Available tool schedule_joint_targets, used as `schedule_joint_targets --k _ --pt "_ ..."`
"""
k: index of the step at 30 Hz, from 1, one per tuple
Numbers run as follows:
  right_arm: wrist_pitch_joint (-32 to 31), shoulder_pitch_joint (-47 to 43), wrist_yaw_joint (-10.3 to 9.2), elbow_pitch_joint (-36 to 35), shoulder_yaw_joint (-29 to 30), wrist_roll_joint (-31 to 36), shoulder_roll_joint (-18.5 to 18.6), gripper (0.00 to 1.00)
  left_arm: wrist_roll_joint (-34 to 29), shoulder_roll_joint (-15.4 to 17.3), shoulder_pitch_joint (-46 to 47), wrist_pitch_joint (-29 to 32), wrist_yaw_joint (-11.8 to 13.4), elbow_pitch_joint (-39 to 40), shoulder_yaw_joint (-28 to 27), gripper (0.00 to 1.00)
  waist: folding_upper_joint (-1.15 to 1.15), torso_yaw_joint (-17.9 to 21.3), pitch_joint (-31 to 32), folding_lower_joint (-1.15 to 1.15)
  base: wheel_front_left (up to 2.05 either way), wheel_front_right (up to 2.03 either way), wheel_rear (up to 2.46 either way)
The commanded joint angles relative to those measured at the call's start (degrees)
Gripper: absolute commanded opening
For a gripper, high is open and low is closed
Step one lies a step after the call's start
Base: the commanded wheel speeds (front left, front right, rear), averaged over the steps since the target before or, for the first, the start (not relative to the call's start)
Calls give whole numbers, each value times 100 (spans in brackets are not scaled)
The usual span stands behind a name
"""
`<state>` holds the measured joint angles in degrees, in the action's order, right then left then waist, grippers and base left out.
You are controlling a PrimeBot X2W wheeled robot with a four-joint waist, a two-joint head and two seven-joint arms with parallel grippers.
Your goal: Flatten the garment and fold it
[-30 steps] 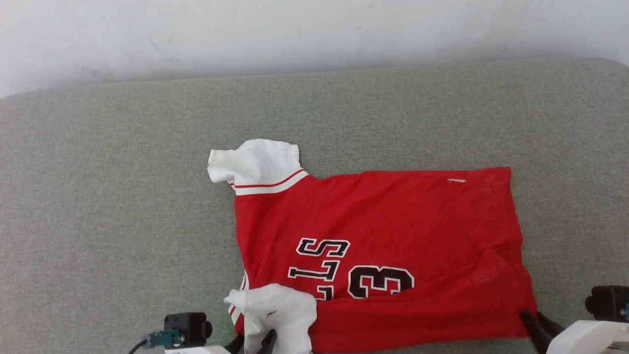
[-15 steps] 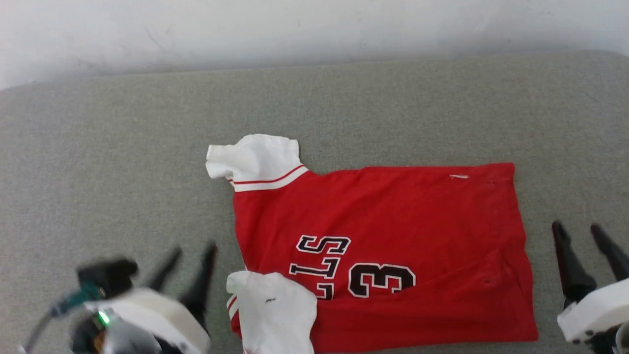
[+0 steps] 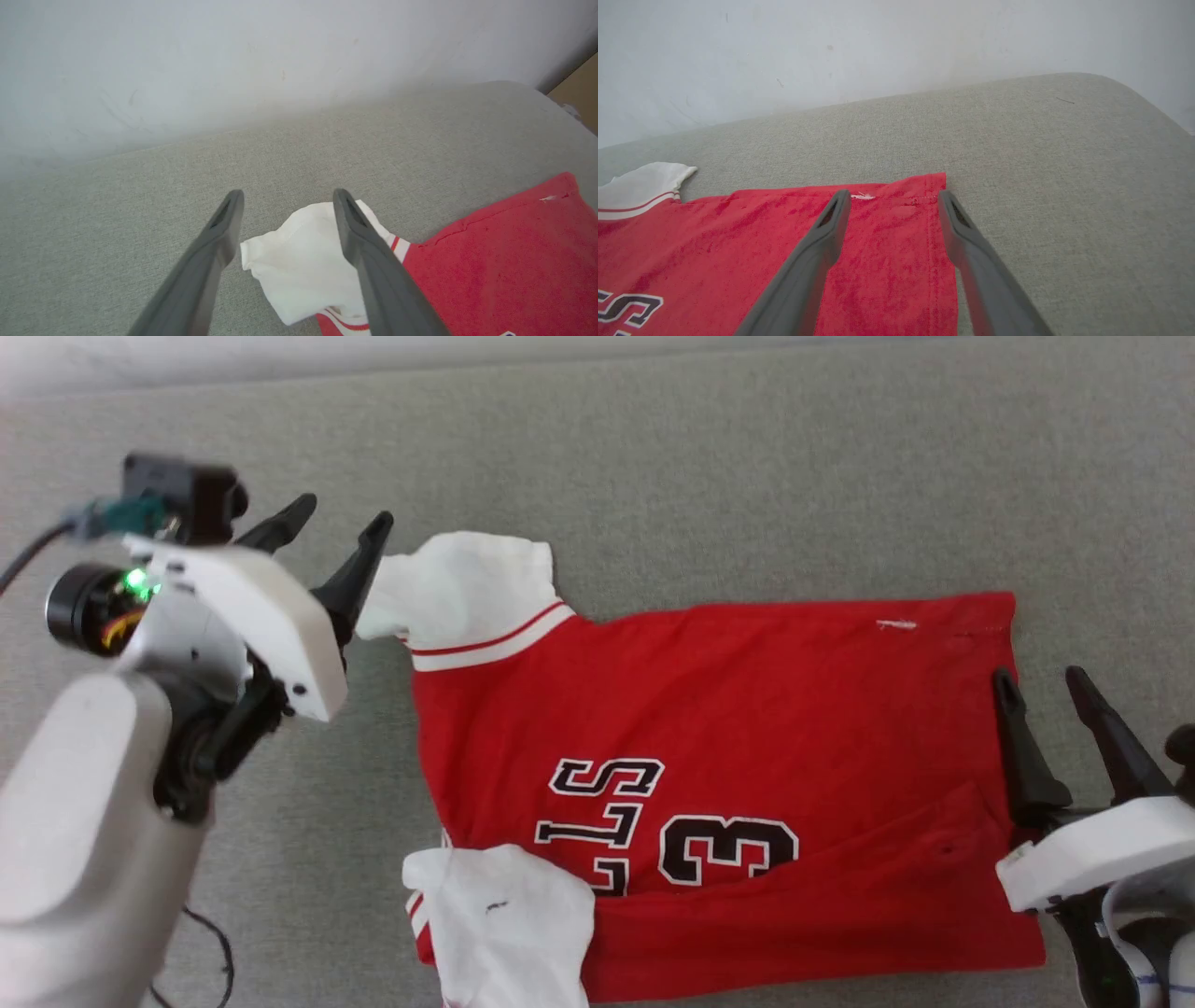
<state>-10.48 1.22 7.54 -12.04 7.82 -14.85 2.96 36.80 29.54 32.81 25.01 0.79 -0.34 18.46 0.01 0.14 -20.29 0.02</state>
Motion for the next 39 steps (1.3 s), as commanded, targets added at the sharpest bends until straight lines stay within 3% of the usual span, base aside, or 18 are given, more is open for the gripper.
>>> schedule_joint_targets --k 1,5,15,16,17,22,30,39 --pt "44 100 -5 31 -24 42 -8 100 24 66 144 157 -95 -128 81 100 -1 152 -255 -2 0 0 0" --pt "119 224 -5 156 -151 -24 -8 100 96 238 550 905 -274 -656 296 100 -1 316 -443 -2 0 0 0" --pt "175 342 -5 260 -237 -4 -8 100 404 362 601 2125 122 -1292 350 100 -1 525 -726 -2 0 0 0" --pt "167 355 -5 254 -237 1 -8 100 442 374 582 2206 134 -1282 352 75 -1 524 -741 -2 0 0 0" --pt "154 374 -5 245 -247 15 -8 100 486 374 569 2233 119 -1255 344 0 -1 519 -756 -2 0 0 0" --pt "22 610 -5 156 -380 201 31 100 707 283 492 2114 35 -1077 245 0 -1 431 -723 -2 0 0 0" --pt "-505 1694 -5 -75 -500 303 566 100 566 135 450 1460 16 -1070 199 0 -1 272 -533 -2 0 0 0" --pt "-2812 2511 -5 741 -102 187 863 100 558 5 521 1318 -29 -1069 278 0 -1 101 -746 -2 0 0 0"
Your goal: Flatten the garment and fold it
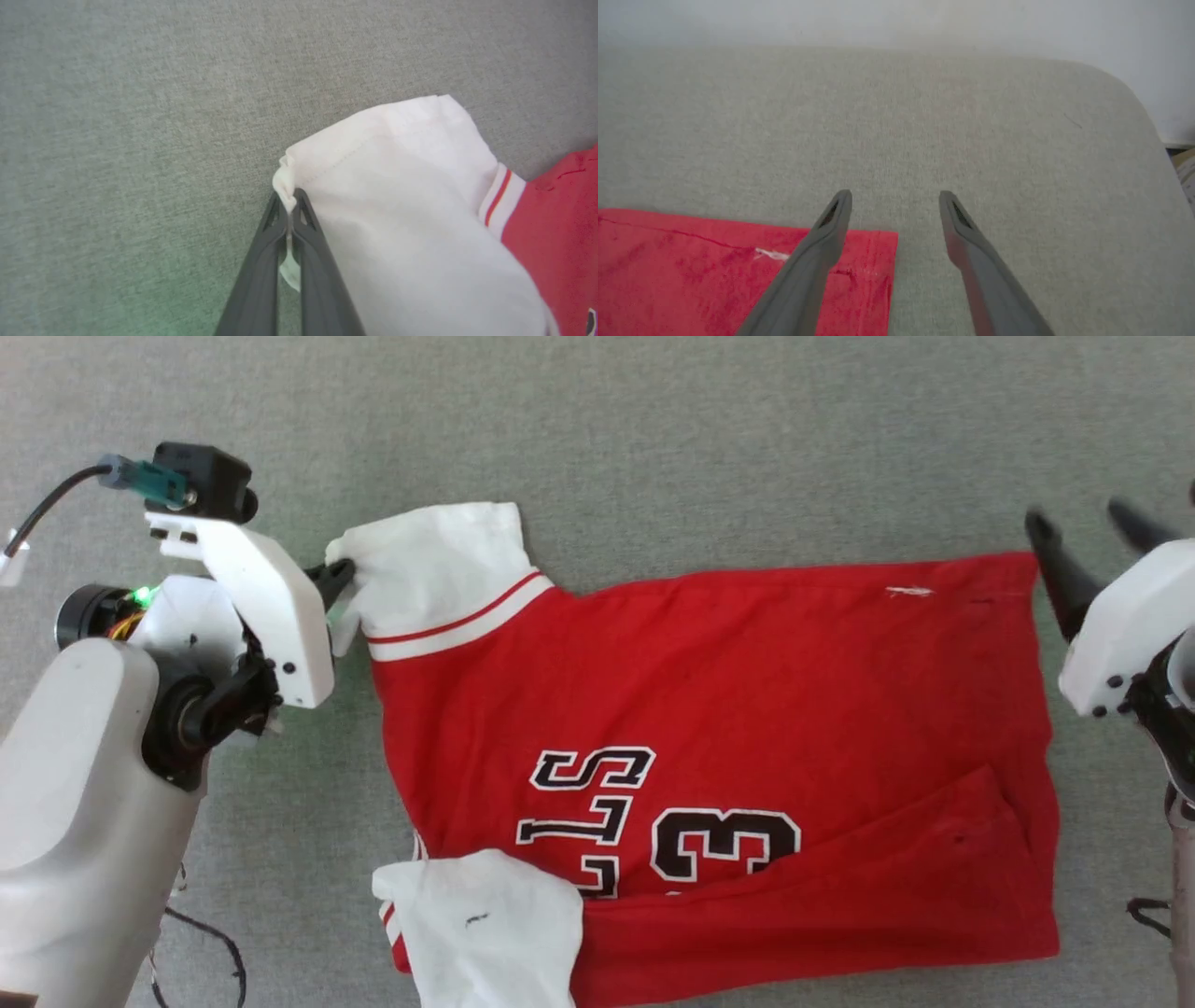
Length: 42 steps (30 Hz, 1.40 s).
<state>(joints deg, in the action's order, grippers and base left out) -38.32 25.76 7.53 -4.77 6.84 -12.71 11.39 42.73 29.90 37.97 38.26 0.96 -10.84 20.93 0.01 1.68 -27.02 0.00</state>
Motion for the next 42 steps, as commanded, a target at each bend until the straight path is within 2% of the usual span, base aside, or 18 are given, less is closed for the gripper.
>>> schedule_joint_targets --k 1,4,9,10,11,12,15,18,26,29,37,42 --pt "-221 75 -4 76 2 -13 73 100 -34 -43 18 -17 -54 -22 39 0 -1 -69 -114 0 0 0 0" --pt "-539 68 -4 189 20 0 131 100 -29 -68 59 -36 -81 -52 63 0 -1 -117 -219 0 0 0 0" --pt "-784 -45 -4 331 100 -43 -63 100 -32 -64 142 -60 -114 -100 75 0 -1 -150 -345 0 0 0 0" --pt "-862 -75 -4 367 125 -46 -97 89 -30 -61 159 -63 -121 -110 76 0 -1 -153 -360 0 0 0 0" --pt "-934 -92 -4 394 214 -13 -155 25 -28 -57 178 -64 -127 -119 75 0 -1 -155 -377 0 0 0 0" --pt "-1012 -102 -4 412 286 18 -227 0 -26 -52 196 -64 -132 -129 74 0 -1 -156 -388 0 0 0 0" --pt "-1087 -65 -4 377 375 34 -354 0 -12 -57 261 -156 -149 -140 29 0 -1 -158 -403 0 0 0 0" --pt "-912 10 -4 290 377 64 -367 0 -21 -88 329 -455 -202 -151 -63 0 -1 -156 -355 0 0 0 0" --pt "-230 63 -4 309 199 -2 -152 0 -191 -158 327 -1765 -503 -143 -260 0 -1 -196 41 0 0 0 0" --pt "-92 -22 -4 318 108 -63 -68 0 -221 -143 209 -2030 -583 -46 -246 0 -1 -224 183 0 0 0 0" --pt "401 -753 -4 82 52 -445 84 0 -108 -15 -975 -2730 -646 847 -310 0 -1 -336 783 0 0 0 0" --pt "620 -1452 -4 -221 205 -723 24 0 217 142 -2150 -2769 -407 1690 -522 0 -1 -353 1079 0 0 0 0"
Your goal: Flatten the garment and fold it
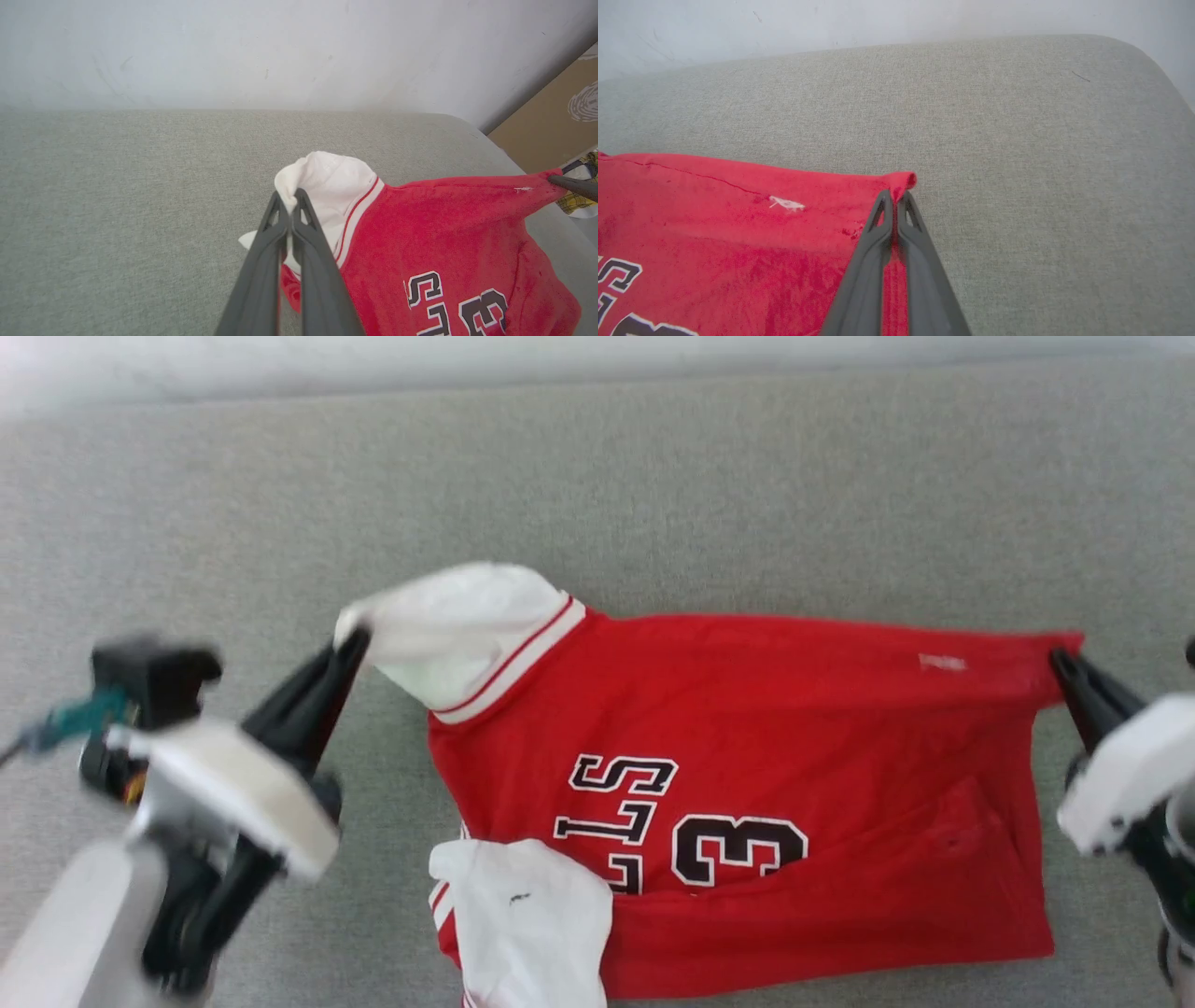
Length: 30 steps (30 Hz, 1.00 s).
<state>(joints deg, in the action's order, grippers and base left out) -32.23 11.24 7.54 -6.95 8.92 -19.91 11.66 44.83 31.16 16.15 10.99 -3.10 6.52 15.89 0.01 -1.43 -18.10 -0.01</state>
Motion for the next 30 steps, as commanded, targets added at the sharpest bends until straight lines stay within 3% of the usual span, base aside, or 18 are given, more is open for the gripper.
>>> schedule_joint_targets --k 1,6,14,23,28,29,30 --pt "40 -145 -5 -62 44 -43 -26 0 54 69 -208 -37 79 107 -83 0 -1 -40 240 1 0 0 0" --pt "128 -865 -5 -250 202 -213 -130 0 389 243 -1419 48 433 709 -363 0 -1 0 530 1 0 0 0" --pt "129 -1678 -5 -282 410 -452 -408 0 958 316 -2839 333 700 1109 -467 0 -1 31 752 1 0 0 0" --pt "131 -1909 -5 -55 364 -324 -474 0 984 266 -3004 507 804 761 -272 0 -1 30 704 1 0 0 0" --pt "223 -1899 -5 197 255 -212 -515 0 839 69 -2812 376 820 477 -114 0 -1 26 741 1 0 0 0" --pt "258 -1885 -5 258 230 -185 -522 0 827 3 -2760 354 809 429 -64 6 -1 23 749 1 0 0 0" --pt "296 -1868 -5 322 203 -159 -529 0 813 -68 -2702 318 807 378 -27 35 -1 21 755 1 0 0 0"
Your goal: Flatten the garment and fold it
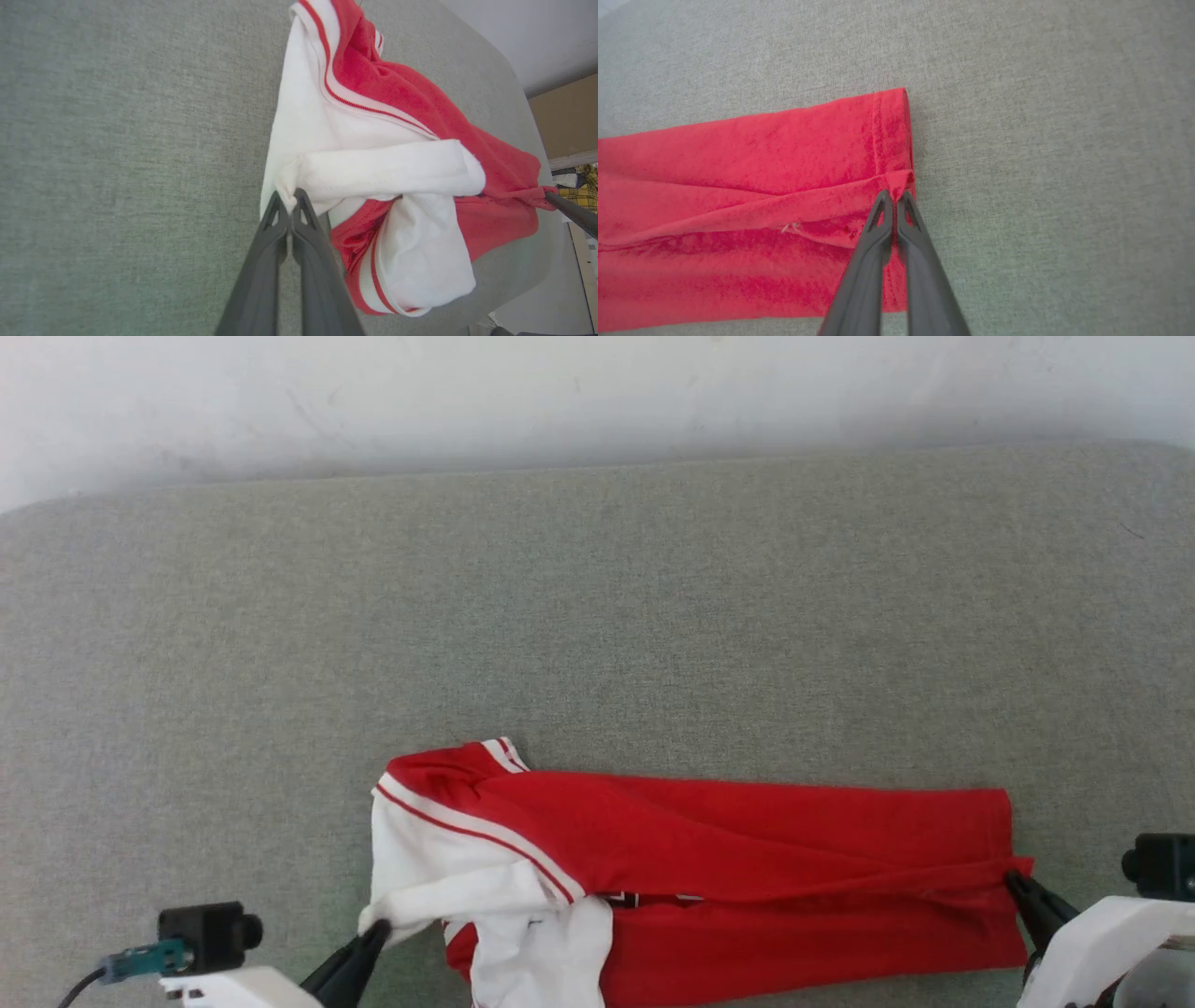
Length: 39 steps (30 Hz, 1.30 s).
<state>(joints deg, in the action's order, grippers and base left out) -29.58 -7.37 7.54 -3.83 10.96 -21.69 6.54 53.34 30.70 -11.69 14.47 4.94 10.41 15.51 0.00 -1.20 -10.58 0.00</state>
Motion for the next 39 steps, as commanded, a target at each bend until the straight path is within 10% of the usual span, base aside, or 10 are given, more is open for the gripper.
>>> schedule_joint_targets --k 1,2,3,4,14,22,33,34,35,39 --pt "69 17 -5 68 -32 32 -28 0 -53 -80 133 -59 1 -70 45 38 0 -3 7 0 0 0 0" --pt "118 47 -5 115 -52 38 -41 0 -72 -121 172 -76 -6 -130 82 44 0 -1 6 0 0 0 0" --pt "178 78 -5 156 -74 53 -48 40 -96 -153 208 -94 -18 -183 117 64 0 2 0 0 0 0 0" --pt "226 102 -5 196 -99 68 -49 100 -121 -190 245 -145 -21 -227 127 100 0 5 -7 0 0 0 0" --pt "268 255 -5 -219 222 -337 -106 100 -255 -481 404 -1093 99 127 -346 100 0 -16 -84 0 0 0 0" --pt "-47 184 -5 -200 418 -76 -226 100 -1562 -731 703 -2806 389 400 -785 100 0 -85 -202 0 0 0 0" --pt "-434 127 -5 443 246 25 -325 100 -2296 -1099 667 -2944 271 138 -826 100 0 -208 -249 0 0 0 0" --pt "-469 145 -5 607 217 56 -333 72 -2315 -1153 665 -2945 224 108 -850 100 0 -221 -238 0 0 0 0" --pt "-460 171 -5 692 235 49 -339 0 -2334 -1172 665 -2945 202 98 -860 100 0 -225 -232 0 0 0 0" --pt "-460 297 -5 812 141 -28 -354 0 -2406 -1228 646 -2946 139 53 -884 100 0 -204 -177 0 0 0 0"
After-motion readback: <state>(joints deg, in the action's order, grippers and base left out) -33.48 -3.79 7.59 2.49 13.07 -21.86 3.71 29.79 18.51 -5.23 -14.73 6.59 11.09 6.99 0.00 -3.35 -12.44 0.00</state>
